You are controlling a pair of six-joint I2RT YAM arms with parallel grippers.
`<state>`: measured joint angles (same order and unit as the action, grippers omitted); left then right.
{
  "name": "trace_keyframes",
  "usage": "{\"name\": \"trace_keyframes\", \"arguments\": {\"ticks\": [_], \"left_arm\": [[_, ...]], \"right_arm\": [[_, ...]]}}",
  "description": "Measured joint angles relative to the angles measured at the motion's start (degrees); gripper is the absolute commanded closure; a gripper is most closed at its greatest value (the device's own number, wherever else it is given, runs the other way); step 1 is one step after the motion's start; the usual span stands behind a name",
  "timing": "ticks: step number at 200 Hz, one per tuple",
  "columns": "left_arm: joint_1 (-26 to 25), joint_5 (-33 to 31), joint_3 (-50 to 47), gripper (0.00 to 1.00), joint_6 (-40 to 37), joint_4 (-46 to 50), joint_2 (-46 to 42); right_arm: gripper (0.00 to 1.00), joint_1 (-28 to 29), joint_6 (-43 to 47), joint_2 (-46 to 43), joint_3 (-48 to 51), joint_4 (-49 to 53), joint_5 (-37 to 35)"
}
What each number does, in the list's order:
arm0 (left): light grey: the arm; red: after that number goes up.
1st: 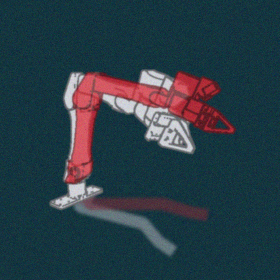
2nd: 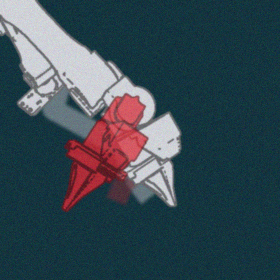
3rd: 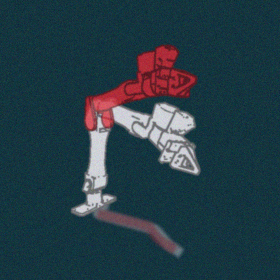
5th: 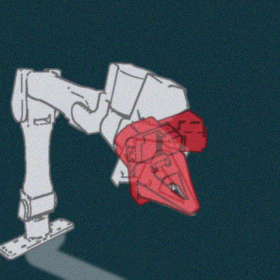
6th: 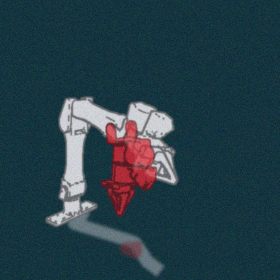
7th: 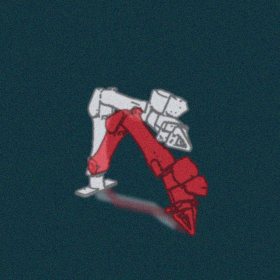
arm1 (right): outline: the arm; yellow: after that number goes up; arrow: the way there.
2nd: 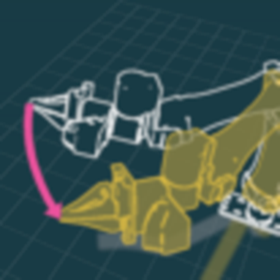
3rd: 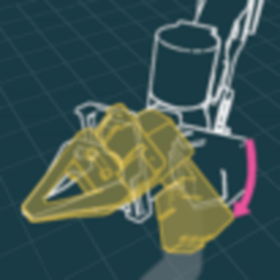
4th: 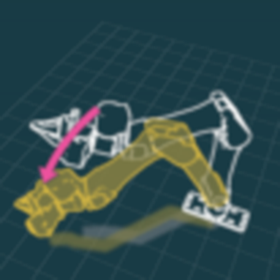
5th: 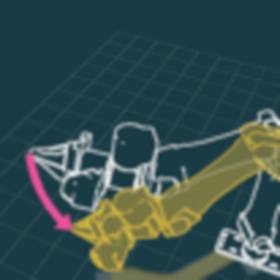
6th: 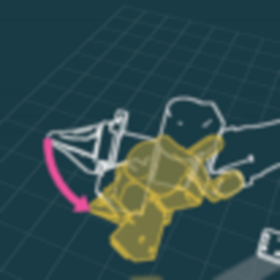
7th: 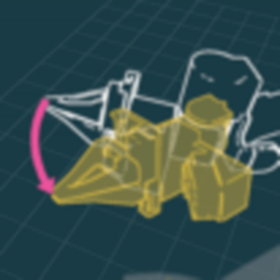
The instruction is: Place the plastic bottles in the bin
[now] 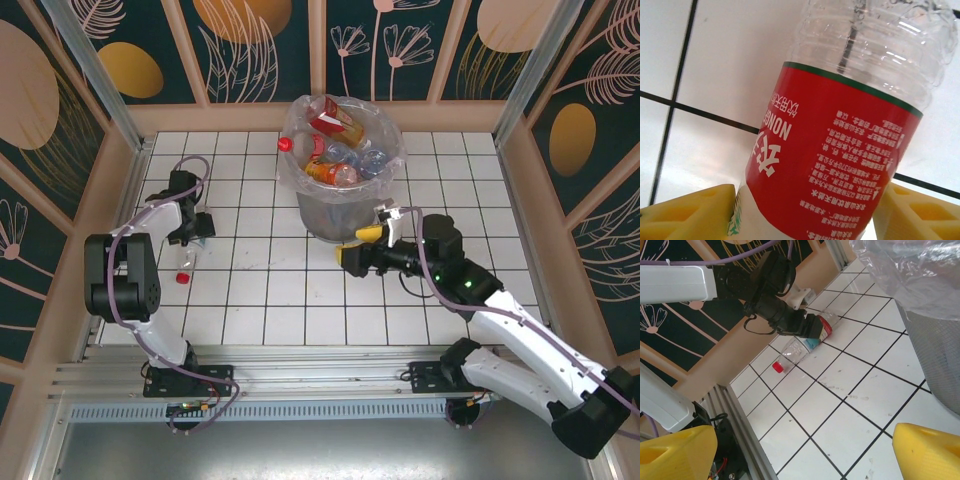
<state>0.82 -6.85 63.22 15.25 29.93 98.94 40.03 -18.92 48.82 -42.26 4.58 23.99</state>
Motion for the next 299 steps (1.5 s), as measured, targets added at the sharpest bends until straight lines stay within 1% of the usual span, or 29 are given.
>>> {"name": "trace_keyframes", "arguments": {"ticks": [36,78,109,125,144,159,193,221,247,271,299], "left_arm": [[0.00,6.14,-2.75,0.34,1.46,-0.31,-6.05],[-0.02,14.69,-6.91,0.38,3.72,-1.07,-17.49],[-0.46,22.05,-10.45,0.38,5.92,-1.81,-25.94],[-2.05,25.90,-12.24,0.38,6.93,-2.32,-30.23],[-5.90,29.88,-13.66,0.38,7.50,-3.02,-34.71],[-8.74,34.25,-15.02,0.38,8.37,-4.52,-38.62],[-11.08,43.74,-18.64,0.40,12.66,-10.27,-46.71],[-12.07,49.64,-19.32,0.41,16.68,-13.97,-48.52],[-13.75,52.92,-20.50,0.41,20.09,-16.55,-48.83],[-16.00,54.40,-20.74,0.41,22.25,-17.62,-48.85],[-18.49,54.64,-20.74,0.41,24.00,-18.99,-48.85]], "right_arm": [[0.09,1.36,-3.39,1.55,0.48,-1.86,-1.46],[0.10,2.01,-10.16,3.13,1.62,-4.57,-2.56],[0.10,2.64,-13.64,4.22,1.73,-6.38,-3.02],[0.10,2.84,-15.04,5.14,1.73,-7.48,-2.99],[0.10,2.95,-16.68,6.58,1.73,-9.03,-2.93],[0.10,3.28,-17.88,7.82,1.68,-10.16,-2.86],[0.10,3.91,-19.67,10.84,0.22,-12.74,-1.60],[0.10,4.92,-20.24,14.21,-2.99,-15.30,-0.11],[0.10,6.62,-19.74,18.08,-7.72,-16.44,0.59],[0.10,7.72,-18.62,21.77,-12.17,-17.29,1.16],[0.09,8.26,-17.33,26.29,-16.41,-17.77,1.53]]}}
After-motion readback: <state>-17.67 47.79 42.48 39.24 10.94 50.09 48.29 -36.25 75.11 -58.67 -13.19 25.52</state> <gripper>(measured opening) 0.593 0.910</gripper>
